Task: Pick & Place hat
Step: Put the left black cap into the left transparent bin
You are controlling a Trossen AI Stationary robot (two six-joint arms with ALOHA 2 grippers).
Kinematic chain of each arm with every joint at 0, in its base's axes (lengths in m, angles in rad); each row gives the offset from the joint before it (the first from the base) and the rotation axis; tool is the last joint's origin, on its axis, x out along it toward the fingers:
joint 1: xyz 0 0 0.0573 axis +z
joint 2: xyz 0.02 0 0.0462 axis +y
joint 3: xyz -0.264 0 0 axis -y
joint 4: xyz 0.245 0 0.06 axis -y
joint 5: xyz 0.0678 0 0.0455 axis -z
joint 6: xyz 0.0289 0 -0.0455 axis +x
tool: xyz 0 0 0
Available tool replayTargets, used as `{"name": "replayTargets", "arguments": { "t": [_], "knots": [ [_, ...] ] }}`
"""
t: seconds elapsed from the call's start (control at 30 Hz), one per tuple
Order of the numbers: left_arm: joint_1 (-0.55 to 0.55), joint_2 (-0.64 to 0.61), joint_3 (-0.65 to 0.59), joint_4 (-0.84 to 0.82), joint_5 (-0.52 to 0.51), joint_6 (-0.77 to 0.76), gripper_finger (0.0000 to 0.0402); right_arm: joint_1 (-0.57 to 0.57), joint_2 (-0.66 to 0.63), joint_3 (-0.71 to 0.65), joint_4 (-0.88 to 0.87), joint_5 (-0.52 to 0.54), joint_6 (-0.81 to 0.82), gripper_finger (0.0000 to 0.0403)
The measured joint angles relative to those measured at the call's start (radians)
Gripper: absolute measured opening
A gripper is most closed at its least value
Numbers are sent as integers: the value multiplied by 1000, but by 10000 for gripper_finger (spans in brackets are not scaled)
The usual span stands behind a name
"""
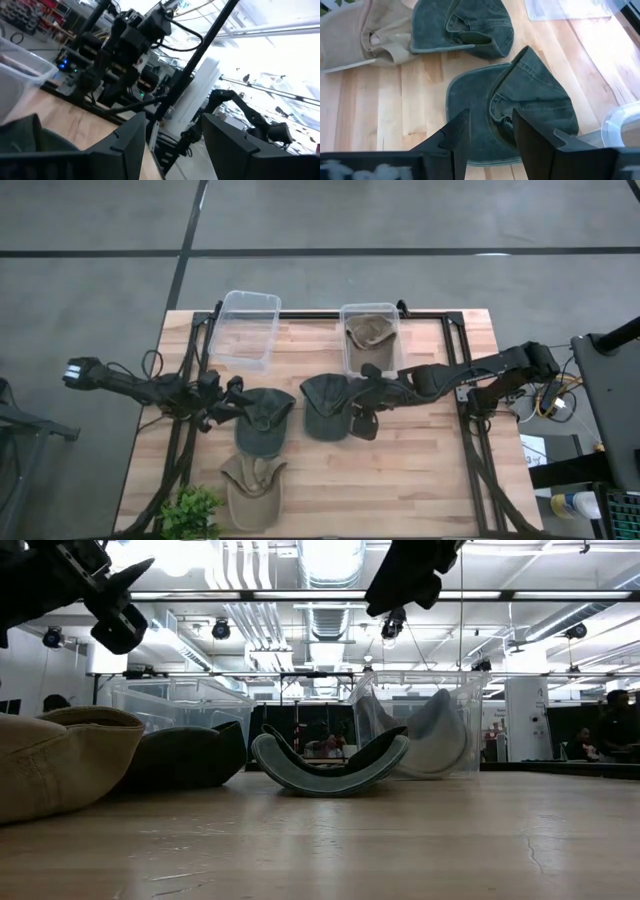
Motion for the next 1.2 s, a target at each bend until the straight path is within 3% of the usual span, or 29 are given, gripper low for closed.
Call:
{"name": "replayTargets", "arguments": {
  "t": [0.23,0.5,0.63,0.83,1.03,1.2],
  "knots": [
    [0,24,-8,-47,-3,-98,188,0,0,-33,98,0,-37,124],
    [-2,53,64,-170,-116,-287,188,0,-1,-78,174,-1,-61,112],
    [-2,70,197,-395,-136,-302,188,0,-1,-105,227,-2,-92,107],
    [-3,143,472,-928,-173,-354,188,0,-1,-135,261,-3,-102,102],
    [-4,242,708,-1330,-182,-499,188,0,-1,-137,269,-3,-103,95],
    [-14,324,818,-1622,-154,-675,188,0,-1,-141,283,-3,-116,87]
  ]
}}
